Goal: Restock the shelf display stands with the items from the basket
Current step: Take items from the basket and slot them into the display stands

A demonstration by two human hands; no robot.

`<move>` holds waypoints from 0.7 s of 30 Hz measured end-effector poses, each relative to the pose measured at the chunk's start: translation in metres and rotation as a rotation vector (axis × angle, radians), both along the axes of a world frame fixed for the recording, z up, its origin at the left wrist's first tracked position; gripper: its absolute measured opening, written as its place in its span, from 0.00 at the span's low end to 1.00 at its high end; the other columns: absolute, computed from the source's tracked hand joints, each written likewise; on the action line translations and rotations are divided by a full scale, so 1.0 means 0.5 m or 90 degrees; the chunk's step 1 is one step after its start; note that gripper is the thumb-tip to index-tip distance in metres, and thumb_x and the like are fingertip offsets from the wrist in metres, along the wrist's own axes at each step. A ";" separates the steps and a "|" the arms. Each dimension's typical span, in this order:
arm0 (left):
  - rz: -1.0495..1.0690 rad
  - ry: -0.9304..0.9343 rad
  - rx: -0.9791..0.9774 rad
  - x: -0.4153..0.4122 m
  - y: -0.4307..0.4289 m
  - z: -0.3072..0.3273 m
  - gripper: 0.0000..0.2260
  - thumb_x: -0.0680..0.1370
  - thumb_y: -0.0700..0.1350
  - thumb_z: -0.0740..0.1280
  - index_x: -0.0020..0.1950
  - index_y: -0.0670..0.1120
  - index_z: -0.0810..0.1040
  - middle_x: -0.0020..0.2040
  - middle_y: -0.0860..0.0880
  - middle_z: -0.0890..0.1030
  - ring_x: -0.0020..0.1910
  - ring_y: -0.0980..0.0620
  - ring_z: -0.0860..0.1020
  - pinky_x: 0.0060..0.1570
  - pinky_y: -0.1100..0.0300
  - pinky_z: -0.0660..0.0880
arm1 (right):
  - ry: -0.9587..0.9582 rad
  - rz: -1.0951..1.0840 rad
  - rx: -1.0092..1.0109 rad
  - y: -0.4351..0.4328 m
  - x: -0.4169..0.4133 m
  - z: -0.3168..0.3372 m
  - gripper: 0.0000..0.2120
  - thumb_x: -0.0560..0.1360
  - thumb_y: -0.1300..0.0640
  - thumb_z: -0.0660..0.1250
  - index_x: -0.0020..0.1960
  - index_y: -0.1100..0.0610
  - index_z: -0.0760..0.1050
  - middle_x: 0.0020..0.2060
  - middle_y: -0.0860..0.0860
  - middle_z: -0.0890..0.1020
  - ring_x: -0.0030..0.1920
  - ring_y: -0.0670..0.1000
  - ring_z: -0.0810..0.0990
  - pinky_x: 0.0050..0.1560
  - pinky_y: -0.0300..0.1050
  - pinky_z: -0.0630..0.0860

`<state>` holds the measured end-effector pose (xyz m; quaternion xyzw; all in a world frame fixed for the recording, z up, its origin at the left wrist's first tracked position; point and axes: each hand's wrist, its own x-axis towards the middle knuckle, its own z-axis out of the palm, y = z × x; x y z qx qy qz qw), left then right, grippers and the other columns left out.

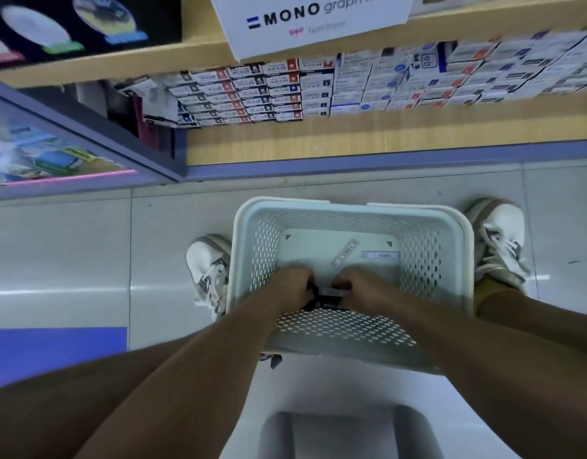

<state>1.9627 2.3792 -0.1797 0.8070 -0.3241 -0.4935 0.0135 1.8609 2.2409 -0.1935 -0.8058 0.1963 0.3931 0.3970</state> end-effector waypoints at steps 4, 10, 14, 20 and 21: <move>-0.036 0.021 0.013 0.012 -0.012 0.002 0.12 0.72 0.51 0.70 0.50 0.44 0.81 0.50 0.45 0.82 0.50 0.45 0.79 0.50 0.56 0.75 | 0.002 -0.010 0.000 -0.005 -0.005 -0.001 0.06 0.70 0.61 0.71 0.47 0.59 0.81 0.45 0.55 0.82 0.45 0.53 0.79 0.42 0.42 0.69; 0.022 0.122 0.016 -0.008 -0.008 -0.001 0.08 0.76 0.45 0.66 0.46 0.41 0.81 0.42 0.44 0.84 0.41 0.47 0.83 0.40 0.57 0.77 | -0.015 -0.217 0.103 0.019 0.006 -0.008 0.09 0.74 0.67 0.57 0.39 0.56 0.66 0.29 0.54 0.68 0.27 0.48 0.69 0.30 0.38 0.68; 0.174 0.137 -0.026 -0.007 -0.016 0.007 0.09 0.77 0.45 0.65 0.48 0.40 0.81 0.43 0.42 0.83 0.38 0.48 0.80 0.40 0.59 0.75 | -0.003 -0.268 0.138 0.039 -0.005 -0.009 0.08 0.74 0.72 0.56 0.40 0.63 0.70 0.30 0.58 0.70 0.25 0.50 0.71 0.24 0.36 0.67; 0.381 0.168 -0.081 0.012 -0.062 0.073 0.09 0.80 0.43 0.62 0.49 0.40 0.80 0.34 0.45 0.78 0.31 0.50 0.75 0.33 0.60 0.73 | -0.005 -0.327 0.146 -0.009 -0.006 0.044 0.07 0.75 0.59 0.71 0.51 0.61 0.83 0.42 0.55 0.86 0.39 0.50 0.81 0.43 0.39 0.74; 0.422 0.190 -0.089 0.016 -0.064 0.090 0.09 0.80 0.43 0.62 0.50 0.39 0.79 0.34 0.46 0.78 0.30 0.51 0.74 0.31 0.62 0.72 | 0.025 -0.455 0.205 -0.018 -0.001 0.057 0.08 0.76 0.60 0.70 0.53 0.62 0.82 0.42 0.56 0.86 0.39 0.51 0.81 0.42 0.41 0.74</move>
